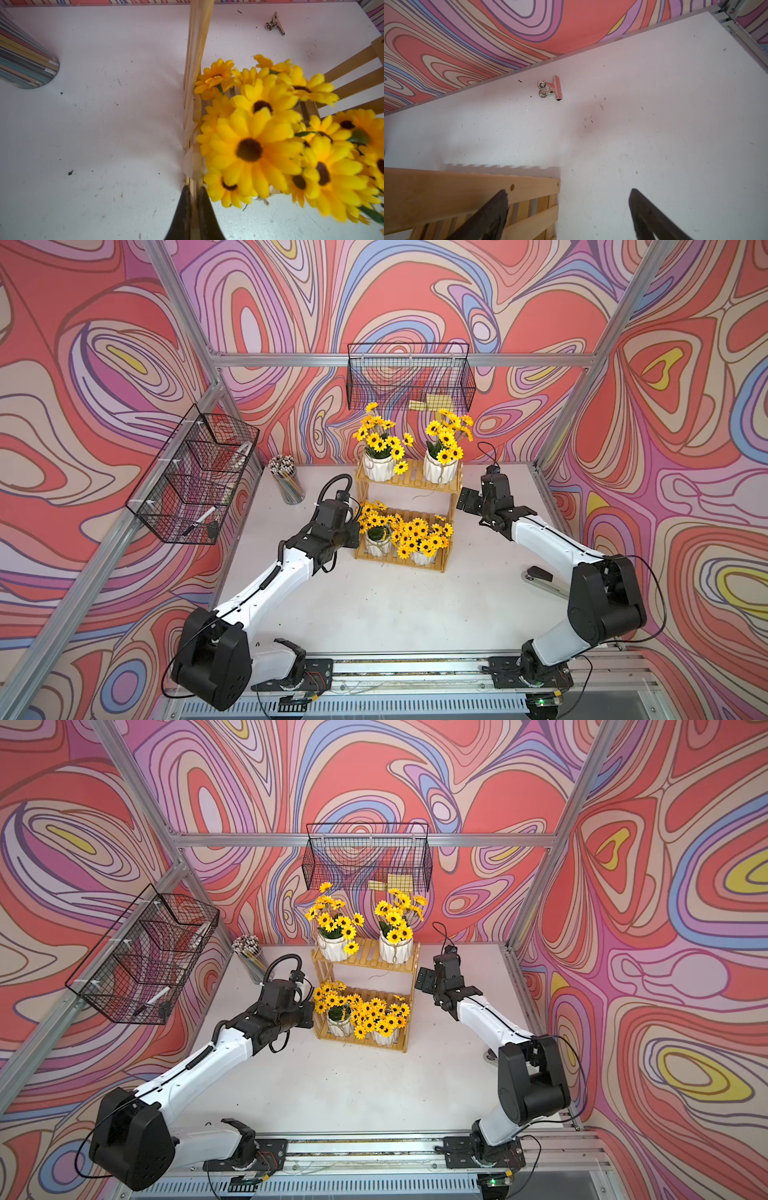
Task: Take the sunflower pots off the shelves
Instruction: Adjust the shelf at the center of the board.
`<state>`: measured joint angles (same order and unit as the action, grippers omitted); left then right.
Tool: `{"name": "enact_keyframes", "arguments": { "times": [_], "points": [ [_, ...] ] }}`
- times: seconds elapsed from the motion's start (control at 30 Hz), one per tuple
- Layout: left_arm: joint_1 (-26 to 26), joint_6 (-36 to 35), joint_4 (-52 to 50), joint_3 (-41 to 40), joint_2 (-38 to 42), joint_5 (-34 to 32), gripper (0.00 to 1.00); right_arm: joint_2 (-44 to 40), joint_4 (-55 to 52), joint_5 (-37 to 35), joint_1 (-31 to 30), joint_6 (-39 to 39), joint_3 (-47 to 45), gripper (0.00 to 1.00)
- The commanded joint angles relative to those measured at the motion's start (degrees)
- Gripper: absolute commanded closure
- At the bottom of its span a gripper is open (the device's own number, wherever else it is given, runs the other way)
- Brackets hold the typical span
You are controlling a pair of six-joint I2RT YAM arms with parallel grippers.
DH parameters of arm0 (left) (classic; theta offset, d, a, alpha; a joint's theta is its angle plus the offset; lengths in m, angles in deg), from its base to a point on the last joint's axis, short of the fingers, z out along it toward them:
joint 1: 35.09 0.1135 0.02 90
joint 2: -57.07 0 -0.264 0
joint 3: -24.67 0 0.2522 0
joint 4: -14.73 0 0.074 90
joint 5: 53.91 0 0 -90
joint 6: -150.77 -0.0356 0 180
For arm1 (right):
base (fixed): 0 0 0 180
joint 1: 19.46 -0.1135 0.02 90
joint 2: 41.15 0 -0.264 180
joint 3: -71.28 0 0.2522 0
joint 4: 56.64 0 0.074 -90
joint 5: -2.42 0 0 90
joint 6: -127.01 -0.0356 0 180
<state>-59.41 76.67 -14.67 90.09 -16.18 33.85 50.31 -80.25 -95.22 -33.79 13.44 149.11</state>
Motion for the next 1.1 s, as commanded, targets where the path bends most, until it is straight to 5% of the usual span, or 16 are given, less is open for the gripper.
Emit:
{"name": "enact_keyframes", "arguments": {
  "times": [0.0, 1.07],
  "points": [
    [-2.75, 3.08, 2.64, -1.45, 1.01, 6.89, 1.00, 1.98, 3.12, 2.90, -1.84, -0.58, 2.85, 0.08],
    [-9.47, 8.18, 0.87, 0.11, 2.05, 4.27, 1.00, 9.54, 6.11, 4.60, -2.29, 0.20, 8.51, 0.07]
  ]
}}
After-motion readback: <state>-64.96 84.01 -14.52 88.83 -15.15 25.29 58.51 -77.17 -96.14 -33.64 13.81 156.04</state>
